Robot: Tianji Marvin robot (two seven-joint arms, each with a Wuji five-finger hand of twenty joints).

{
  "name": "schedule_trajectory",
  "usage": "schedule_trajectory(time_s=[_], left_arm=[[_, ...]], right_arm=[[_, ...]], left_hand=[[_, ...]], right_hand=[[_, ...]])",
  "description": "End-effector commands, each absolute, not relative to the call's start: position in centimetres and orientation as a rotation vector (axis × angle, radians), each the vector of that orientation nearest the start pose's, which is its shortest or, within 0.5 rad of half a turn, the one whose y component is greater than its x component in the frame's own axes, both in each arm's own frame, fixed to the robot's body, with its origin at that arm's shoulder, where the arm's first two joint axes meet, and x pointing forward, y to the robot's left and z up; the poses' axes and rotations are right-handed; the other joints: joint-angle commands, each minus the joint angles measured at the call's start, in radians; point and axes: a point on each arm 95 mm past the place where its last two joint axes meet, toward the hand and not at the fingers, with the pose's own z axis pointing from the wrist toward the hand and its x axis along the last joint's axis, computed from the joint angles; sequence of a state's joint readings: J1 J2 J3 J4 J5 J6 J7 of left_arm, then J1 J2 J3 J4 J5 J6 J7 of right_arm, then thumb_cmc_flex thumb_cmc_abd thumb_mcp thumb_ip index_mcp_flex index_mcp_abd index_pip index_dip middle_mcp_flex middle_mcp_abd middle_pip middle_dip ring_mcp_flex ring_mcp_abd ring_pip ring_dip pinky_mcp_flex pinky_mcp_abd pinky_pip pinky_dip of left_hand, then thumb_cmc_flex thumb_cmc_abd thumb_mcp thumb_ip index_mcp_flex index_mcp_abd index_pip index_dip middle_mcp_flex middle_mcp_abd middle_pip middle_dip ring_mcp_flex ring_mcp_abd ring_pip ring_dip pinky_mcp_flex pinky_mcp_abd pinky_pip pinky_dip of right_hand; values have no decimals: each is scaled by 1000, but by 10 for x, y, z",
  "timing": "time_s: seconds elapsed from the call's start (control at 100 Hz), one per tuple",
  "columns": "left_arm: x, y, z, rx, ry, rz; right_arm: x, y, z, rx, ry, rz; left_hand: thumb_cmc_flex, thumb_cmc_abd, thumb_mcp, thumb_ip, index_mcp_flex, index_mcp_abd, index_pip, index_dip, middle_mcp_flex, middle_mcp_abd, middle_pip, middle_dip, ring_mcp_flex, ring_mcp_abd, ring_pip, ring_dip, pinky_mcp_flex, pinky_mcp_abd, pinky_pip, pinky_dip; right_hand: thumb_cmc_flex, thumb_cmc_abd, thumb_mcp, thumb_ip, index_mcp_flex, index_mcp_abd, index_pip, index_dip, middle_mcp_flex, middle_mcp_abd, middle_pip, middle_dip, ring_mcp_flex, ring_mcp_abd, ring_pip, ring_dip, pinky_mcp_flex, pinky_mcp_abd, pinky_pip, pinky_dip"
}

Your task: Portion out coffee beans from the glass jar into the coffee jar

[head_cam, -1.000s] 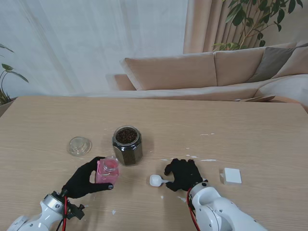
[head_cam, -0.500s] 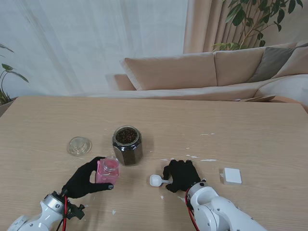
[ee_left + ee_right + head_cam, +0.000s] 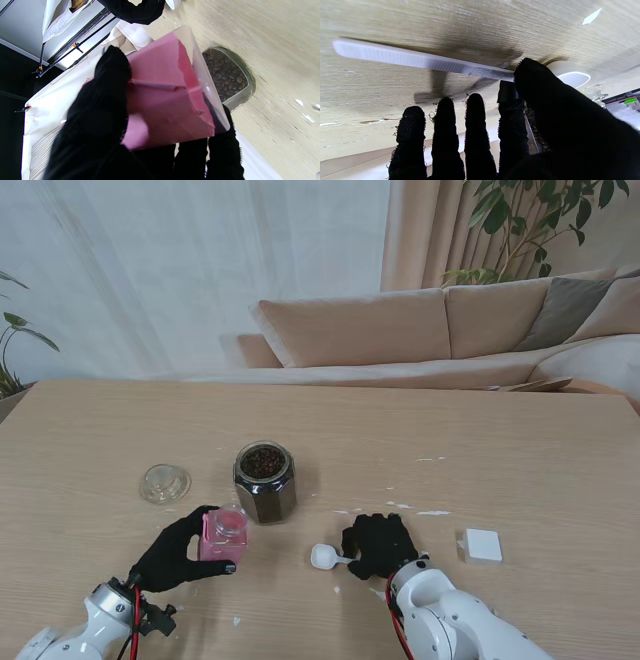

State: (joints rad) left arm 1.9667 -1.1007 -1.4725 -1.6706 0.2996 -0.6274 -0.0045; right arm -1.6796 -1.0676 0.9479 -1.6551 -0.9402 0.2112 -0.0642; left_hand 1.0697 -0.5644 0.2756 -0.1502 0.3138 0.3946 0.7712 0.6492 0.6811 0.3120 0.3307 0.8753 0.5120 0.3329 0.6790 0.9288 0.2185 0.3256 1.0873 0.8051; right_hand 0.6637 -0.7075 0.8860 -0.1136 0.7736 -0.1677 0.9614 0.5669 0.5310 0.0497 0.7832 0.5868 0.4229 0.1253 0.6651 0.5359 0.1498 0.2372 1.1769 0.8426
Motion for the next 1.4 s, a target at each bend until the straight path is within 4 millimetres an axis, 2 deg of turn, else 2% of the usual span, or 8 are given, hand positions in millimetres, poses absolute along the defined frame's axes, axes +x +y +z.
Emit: schedule_trajectory(time_s=[0.0, 0.31, 0.52, 0.68, 0.8, 0.92, 1.12, 1.39], left_arm=[[284, 43, -355, -1654, 1157, -2297], [285, 43, -355, -1652, 1149, -2300], [285, 43, -355, -1656, 1147, -2299], [286, 44, -355, -1656, 1148, -2299], [286, 44, -355, -1655, 1148, -2298], [286, 44, -355, -1654, 1147, -2299], [286, 44, -355, -1654, 1146, -2299], [286, 45, -355, -1654, 1145, -2299]], right_arm=[[311, 71, -396, 1403, 1665, 1411], [312, 72, -396, 1416, 1660, 1445], [313, 72, -395, 1432, 1650, 1467], [313, 71, -390, 1433, 1652, 1481], [313, 71, -386, 1436, 1653, 1491], [313, 71, -383, 1440, 1641, 1504], [314, 71, -381, 1452, 1632, 1515], [314, 72, -380, 1468, 1640, 1523]], left_hand=[[180, 162, 272, 50, 69, -180, 206, 92, 89, -117, 152, 52, -18, -13, 8, 9, 1, -19, 16, 19], [179, 162, 272, 50, 70, -180, 207, 93, 89, -117, 153, 52, -18, -13, 8, 9, 0, -18, 15, 19], [178, 163, 270, 50, 70, -180, 206, 93, 89, -117, 152, 52, -19, -13, 8, 9, -2, -17, 14, 20], [179, 164, 268, 51, 70, -181, 207, 93, 89, -117, 152, 52, -19, -13, 8, 8, -1, -16, 15, 21], [179, 163, 267, 52, 69, -180, 206, 93, 89, -116, 152, 52, -19, -13, 9, 8, -2, -17, 15, 21], [179, 164, 266, 52, 70, -179, 207, 93, 89, -117, 152, 52, -19, -13, 10, 8, -1, -17, 16, 22], [180, 163, 266, 52, 70, -180, 207, 93, 89, -116, 153, 53, -18, -13, 11, 8, -1, -17, 17, 23], [180, 164, 265, 52, 70, -180, 207, 93, 89, -116, 153, 52, -18, -12, 12, 8, -2, -16, 18, 24]], right_hand=[[38, 9, 21, -16, 21, -39, 29, -4, 17, -18, 8, 0, 54, 29, 23, 16, 3, 13, 27, 12], [18, 22, 101, 37, -32, -27, 65, 81, 197, -10, -62, -62, 189, 46, 14, 1, 66, 43, 45, -4], [30, 60, 103, 40, -65, -90, 72, 124, 353, -20, -123, -113, 284, 39, 27, 2, 128, 56, 79, -9], [34, 81, 81, 34, -76, -105, 68, 129, 430, -37, -88, -83, 324, 33, 54, 13, 155, 54, 98, -11], [41, 92, 45, 17, -69, -84, 51, 103, 455, -33, -31, -41, 349, 27, 107, 36, 176, 57, 119, -12], [53, 109, 26, 2, -19, -39, 22, -1, 499, -26, 38, -21, 388, 29, 163, 57, 207, 72, 145, -13], [63, 134, 15, -10, 38, 35, 15, -115, 542, 9, 47, -40, 422, 37, 199, 67, 226, 88, 163, -15], [59, 144, 43, 18, 29, 54, 47, -50, 529, 26, 114, 26, 422, 42, 289, 112, 236, 86, 212, 4]])
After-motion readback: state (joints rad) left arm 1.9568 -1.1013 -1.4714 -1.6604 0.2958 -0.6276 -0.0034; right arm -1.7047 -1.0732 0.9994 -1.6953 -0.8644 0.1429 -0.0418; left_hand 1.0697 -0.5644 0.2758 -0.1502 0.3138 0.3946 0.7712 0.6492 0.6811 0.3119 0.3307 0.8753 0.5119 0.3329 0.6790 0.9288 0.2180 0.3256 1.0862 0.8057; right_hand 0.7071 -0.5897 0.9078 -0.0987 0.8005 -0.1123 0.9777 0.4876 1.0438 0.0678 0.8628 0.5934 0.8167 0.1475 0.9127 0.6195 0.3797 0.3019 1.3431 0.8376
